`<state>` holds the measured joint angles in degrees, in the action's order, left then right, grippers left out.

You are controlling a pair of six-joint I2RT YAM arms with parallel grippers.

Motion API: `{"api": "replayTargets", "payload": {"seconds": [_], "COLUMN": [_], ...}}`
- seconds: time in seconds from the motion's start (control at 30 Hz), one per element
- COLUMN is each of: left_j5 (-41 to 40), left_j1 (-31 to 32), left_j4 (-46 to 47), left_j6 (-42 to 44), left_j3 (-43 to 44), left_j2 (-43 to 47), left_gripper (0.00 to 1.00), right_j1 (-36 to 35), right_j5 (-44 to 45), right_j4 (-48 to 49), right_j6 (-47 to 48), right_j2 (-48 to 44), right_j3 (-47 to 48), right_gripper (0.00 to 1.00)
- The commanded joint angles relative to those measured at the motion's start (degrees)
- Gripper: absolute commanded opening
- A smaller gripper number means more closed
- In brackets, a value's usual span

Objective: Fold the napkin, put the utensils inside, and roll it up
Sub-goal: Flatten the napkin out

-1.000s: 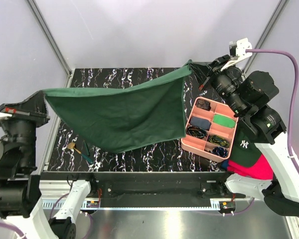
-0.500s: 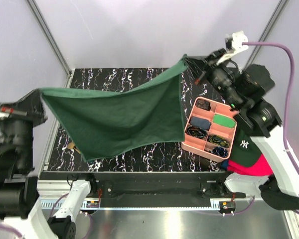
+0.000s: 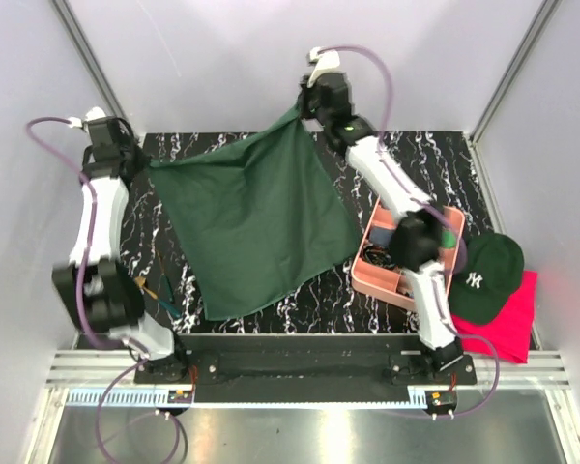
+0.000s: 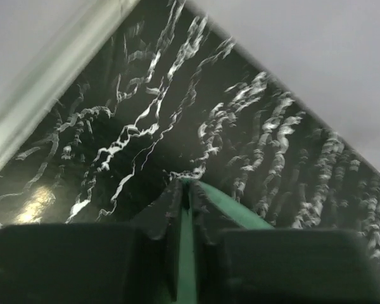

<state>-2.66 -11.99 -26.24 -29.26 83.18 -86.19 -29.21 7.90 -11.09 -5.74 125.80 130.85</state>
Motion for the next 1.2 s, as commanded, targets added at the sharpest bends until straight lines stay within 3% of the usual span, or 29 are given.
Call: {"api": "replayTargets", "payload": {"seconds": [0.0, 0.03, 0.07, 0.13, 0.17, 0.33, 0.53, 0.63, 0.83, 1.0, 1.07, 1.17], "left_j5": [6.4, 6.6, 7.4, 7.6, 6.8, 6.8, 8.7, 9.2, 8.5, -4.8, -10.0, -11.6], "left_j1": [-0.7, -0.7, -0.7, -0.5, -0.3, 0.4, 0.7, 1.0, 0.8, -1.1, -1.5, -2.2], "left_j4": [6.9, 5.2, 4.2, 3.1, 2.7, 1.9, -0.4, -2.4, -13.0, -8.8, -7.0, -6.7], "left_j6": [-0.7, -0.5, -0.3, 1.3, 1.8, 3.3, 1.8, 2.6, 13.4, 13.8, 13.8, 13.3], "left_j3": [11.5, 15.8, 17.6, 20.3, 20.4, 16.1, 6.7, 2.3, -4.6, -17.1, -18.7, -19.6], "left_j2": [-16.4, -18.6, -20.4, -22.4, -22.3, -16.4, -7.2, -1.5, 11.7, 24.6, 26.2, 27.0], "left_gripper": [0.52, 0.65, 0.73, 0.8, 0.98, 0.99, 0.99, 0.99, 0.99, 0.99, 0.99, 0.99], "right_j1": [2.4, 2.8, 2.8, 2.9, 2.9, 2.8, 1.8, -2.6, -15.8, -26.2, -31.0, -35.5], "right_j5": [-3.0, -3.8, -5.9, -7.5, -9.8, -15.0, -19.3, -19.0, -19.1, -21.4, -21.9, -21.3], "right_j4": [-3.9, -6.4, -7.0, -7.1, -5.3, 4.3, 4.4, 4.3, 4.4, 4.2, 3.8, 2.4], "right_j6": [0.0, -1.1, -1.4, -2.4, -2.9, -4.0, -8.1, -5.4, -2.3, -0.6, 0.1, 2.7], "right_j2": [24.3, 27.8, 30.9, 28.9, 23.8, 6.9, -7.9, -14.1, -19.3, -16.6, -13.8, -8.8], "right_j3": [31.3, 36.5, 41.2, 37.4, 28.1, -5.1, -26.6, -35.0, -44.0, -43.4, -41.2, -36.8], "right_gripper": [0.79, 0.98, 1.0, 1.0, 1.0, 1.0, 1.0, 0.99, 0.86, 0.76, 0.73, 0.71]}}
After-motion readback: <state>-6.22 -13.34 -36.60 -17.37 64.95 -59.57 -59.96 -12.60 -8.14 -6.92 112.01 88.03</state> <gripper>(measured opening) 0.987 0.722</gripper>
